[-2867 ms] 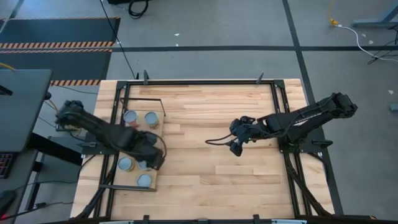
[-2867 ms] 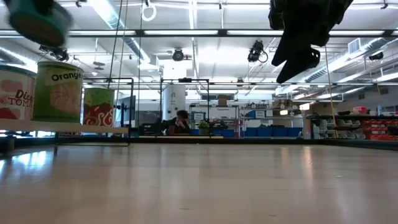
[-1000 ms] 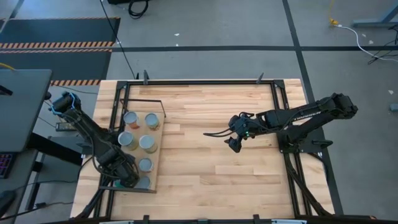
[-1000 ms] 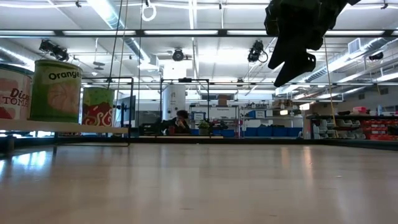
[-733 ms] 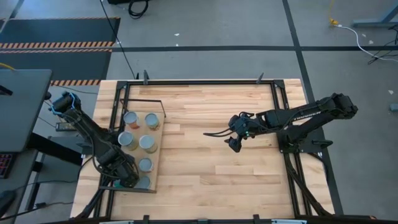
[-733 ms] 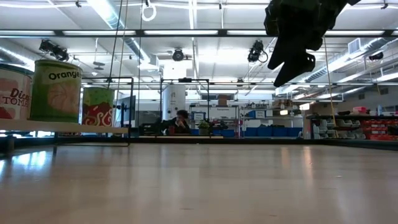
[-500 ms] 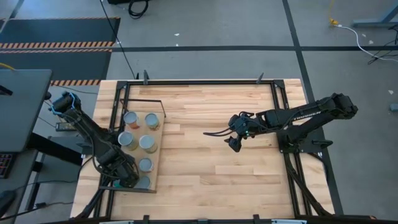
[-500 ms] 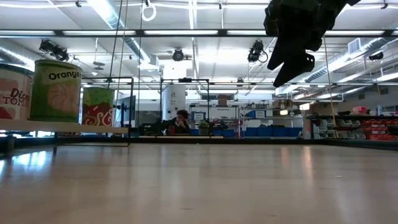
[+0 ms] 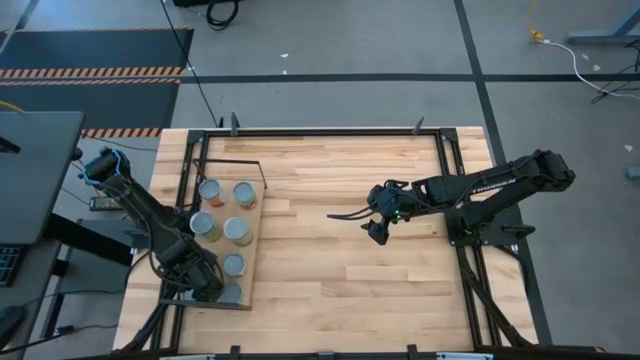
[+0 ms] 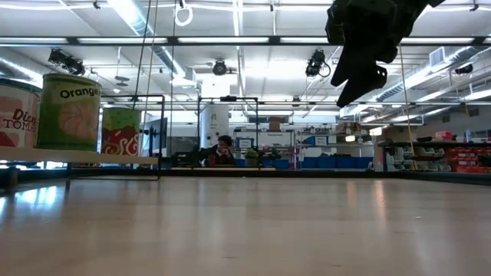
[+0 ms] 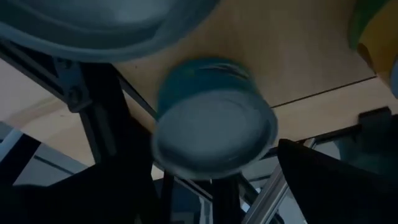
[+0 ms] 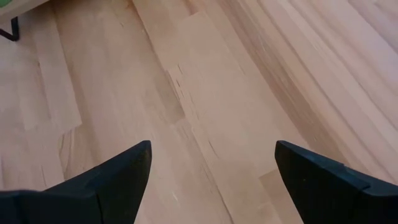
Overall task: Pick and place cans onto a shelf
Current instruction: Put the canned tuna on the shelf
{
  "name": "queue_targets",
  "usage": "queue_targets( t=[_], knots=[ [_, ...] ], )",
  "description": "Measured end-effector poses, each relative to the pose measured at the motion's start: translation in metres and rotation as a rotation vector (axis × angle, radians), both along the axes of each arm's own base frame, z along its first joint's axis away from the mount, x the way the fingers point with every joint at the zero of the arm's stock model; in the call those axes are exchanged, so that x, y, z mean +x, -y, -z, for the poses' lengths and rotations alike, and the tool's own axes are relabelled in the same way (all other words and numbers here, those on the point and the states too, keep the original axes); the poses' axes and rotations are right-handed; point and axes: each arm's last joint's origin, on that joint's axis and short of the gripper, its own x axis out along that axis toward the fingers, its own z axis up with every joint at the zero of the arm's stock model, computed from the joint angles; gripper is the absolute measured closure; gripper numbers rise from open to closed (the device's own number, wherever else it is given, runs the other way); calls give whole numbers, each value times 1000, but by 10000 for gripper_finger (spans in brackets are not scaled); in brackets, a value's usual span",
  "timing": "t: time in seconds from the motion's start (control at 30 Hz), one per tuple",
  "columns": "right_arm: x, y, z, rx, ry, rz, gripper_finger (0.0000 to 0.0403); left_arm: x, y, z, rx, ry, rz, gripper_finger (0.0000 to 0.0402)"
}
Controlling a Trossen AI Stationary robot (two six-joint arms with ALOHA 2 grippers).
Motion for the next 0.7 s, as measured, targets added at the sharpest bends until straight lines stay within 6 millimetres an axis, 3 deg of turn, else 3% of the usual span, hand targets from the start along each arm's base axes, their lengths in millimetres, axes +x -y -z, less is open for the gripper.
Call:
queue_targets(
  t=[0.47,0.57,0.7],
  knots=[
    [0,0,0,-22,-4,-30,54,-2,-1,-2,-15,-46,-20,60],
    [0,-1,0,-5,-7,-45,54,-1,-4,-6,-32,-50,-42,100],
    [0,-1,0,11,-8,-55,54,1,-6,-12,-54,-44,-89,198]
  ],
)
